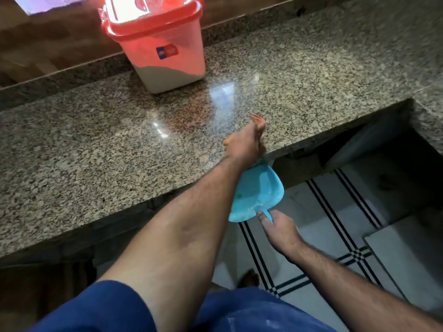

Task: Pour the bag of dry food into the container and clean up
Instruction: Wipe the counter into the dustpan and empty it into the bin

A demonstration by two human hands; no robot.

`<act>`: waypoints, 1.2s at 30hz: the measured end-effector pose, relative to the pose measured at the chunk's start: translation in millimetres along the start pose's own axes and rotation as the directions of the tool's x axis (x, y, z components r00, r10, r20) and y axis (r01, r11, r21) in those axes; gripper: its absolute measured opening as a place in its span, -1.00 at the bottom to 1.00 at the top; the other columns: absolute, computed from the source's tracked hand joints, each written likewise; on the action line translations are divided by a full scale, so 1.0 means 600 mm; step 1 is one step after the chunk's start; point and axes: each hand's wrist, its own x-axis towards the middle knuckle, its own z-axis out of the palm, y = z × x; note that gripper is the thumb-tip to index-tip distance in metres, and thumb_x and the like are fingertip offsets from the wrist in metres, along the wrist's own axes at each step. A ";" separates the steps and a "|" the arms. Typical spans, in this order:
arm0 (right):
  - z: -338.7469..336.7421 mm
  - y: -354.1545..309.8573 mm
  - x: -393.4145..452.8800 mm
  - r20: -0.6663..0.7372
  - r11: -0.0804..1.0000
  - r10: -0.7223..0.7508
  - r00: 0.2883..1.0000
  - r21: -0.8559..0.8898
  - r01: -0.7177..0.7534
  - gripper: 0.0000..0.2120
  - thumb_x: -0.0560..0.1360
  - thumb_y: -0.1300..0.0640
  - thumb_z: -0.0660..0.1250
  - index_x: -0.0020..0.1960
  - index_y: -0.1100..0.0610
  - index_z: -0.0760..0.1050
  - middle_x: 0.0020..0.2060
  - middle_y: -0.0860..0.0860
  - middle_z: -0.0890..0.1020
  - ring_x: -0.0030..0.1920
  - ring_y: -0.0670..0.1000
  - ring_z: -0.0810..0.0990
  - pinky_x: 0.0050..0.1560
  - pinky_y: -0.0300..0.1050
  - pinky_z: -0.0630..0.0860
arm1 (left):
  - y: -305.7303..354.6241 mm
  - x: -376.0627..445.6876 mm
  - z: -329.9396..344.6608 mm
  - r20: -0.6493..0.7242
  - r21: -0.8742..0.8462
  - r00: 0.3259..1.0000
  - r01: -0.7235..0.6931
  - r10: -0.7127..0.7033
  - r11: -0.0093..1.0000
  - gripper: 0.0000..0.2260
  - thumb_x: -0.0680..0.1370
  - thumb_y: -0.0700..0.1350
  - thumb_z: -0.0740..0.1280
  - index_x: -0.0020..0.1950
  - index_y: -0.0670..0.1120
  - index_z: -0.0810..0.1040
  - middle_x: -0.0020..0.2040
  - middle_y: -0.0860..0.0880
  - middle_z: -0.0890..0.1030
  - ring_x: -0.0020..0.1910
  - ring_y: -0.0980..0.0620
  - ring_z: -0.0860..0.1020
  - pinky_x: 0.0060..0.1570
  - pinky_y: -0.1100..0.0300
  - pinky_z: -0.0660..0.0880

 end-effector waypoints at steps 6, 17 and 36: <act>-0.002 0.004 0.009 0.007 1.000 0.005 1.000 0.027 -0.006 -0.58 0.67 -0.30 0.19 -0.02 0.02 0.57 -0.15 -0.01 0.68 -0.10 0.04 0.66 -0.03 0.05 0.63 | -0.002 -0.029 0.041 0.208 0.122 0.978 -0.032 0.006 0.992 -0.76 0.71 -0.13 0.25 0.39 -0.01 0.44 0.27 -0.05 0.63 0.18 -0.09 0.64 0.26 -0.11 0.61; 0.023 -0.022 0.013 0.143 0.996 -0.072 0.987 -0.034 0.078 -0.62 0.68 -0.29 0.19 -0.05 -0.01 0.51 -0.20 0.00 0.63 -0.25 0.03 0.59 -0.23 -0.05 0.54 | -0.180 -0.126 -0.242 -0.303 0.043 0.863 0.436 -0.404 0.899 -0.81 0.75 0.05 0.18 0.09 -0.03 0.49 -0.12 0.03 0.56 -0.21 0.09 0.51 -0.28 0.14 0.48; 0.049 -0.039 -0.002 0.135 0.987 -0.104 0.985 -0.112 0.119 -0.52 0.66 -0.33 0.18 -0.04 0.08 0.54 -0.20 0.00 0.62 -0.23 0.08 0.60 -0.20 -0.09 0.49 | -0.070 -0.111 -0.119 -0.074 -0.035 0.976 0.203 -0.205 0.979 -0.69 0.60 0.16 0.14 0.20 0.00 0.44 -0.01 0.01 0.62 -0.09 -0.03 0.61 -0.05 0.01 0.63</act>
